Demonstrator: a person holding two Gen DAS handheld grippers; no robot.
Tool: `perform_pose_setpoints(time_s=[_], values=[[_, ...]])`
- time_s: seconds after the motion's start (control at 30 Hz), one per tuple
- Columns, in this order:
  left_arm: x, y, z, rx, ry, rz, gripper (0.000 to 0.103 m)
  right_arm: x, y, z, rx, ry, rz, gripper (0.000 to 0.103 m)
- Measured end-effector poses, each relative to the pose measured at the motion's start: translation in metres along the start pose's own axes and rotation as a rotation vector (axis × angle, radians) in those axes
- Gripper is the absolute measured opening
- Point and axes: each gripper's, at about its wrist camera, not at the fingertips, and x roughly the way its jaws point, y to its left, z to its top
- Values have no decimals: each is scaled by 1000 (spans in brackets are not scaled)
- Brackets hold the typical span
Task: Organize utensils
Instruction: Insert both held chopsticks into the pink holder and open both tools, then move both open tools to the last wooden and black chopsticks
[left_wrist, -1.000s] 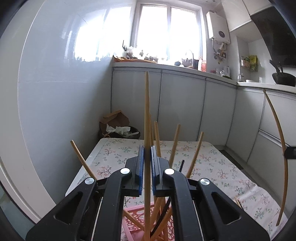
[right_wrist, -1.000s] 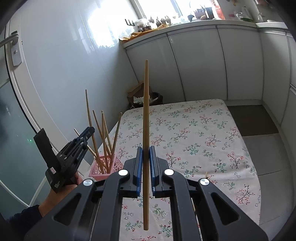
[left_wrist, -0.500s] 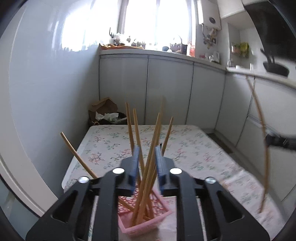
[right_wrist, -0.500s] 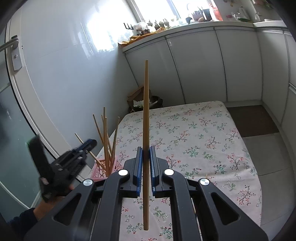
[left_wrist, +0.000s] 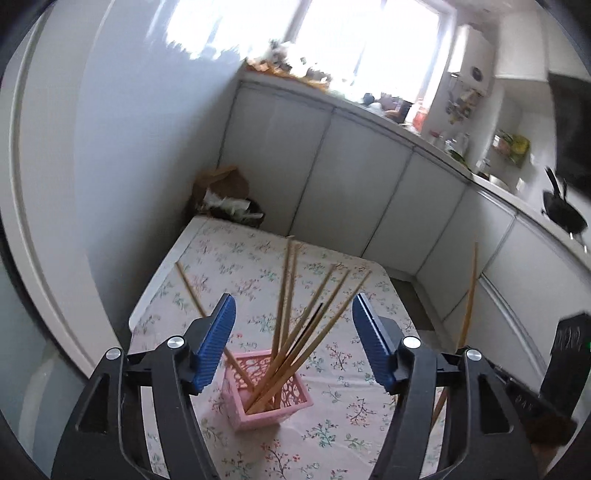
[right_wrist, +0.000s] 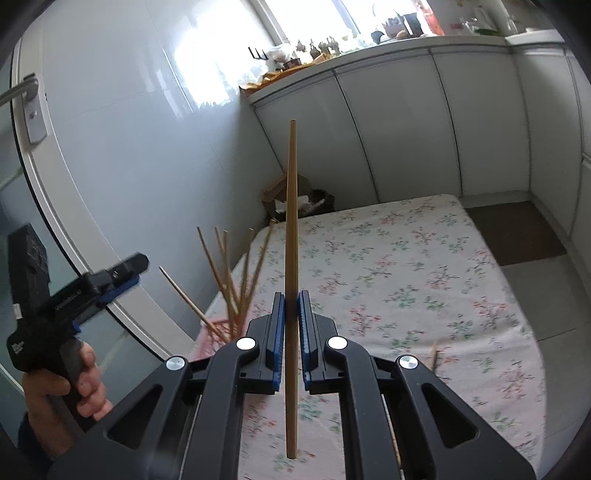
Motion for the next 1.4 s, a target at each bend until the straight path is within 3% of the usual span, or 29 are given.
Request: perform_pose_setpoints(time_s=[0.37,0.67,0.9,1.1,1.4], values=[[4,46,10,-189,91,11,67,72,35,7,150,-98,58,8],[3,58,15,-241,107,3,67,118,58,-5,92,-156,-52,8],[3,60,17,-251,97,-9,67,123,46,-22,116,-184,-105,8],[4,58,17,-244,94,-13,67,122,62,-33,1,-171,-107,8],[1,51,17,-217,88,-21,67,101,60,-38,-41,-75,-75,16]])
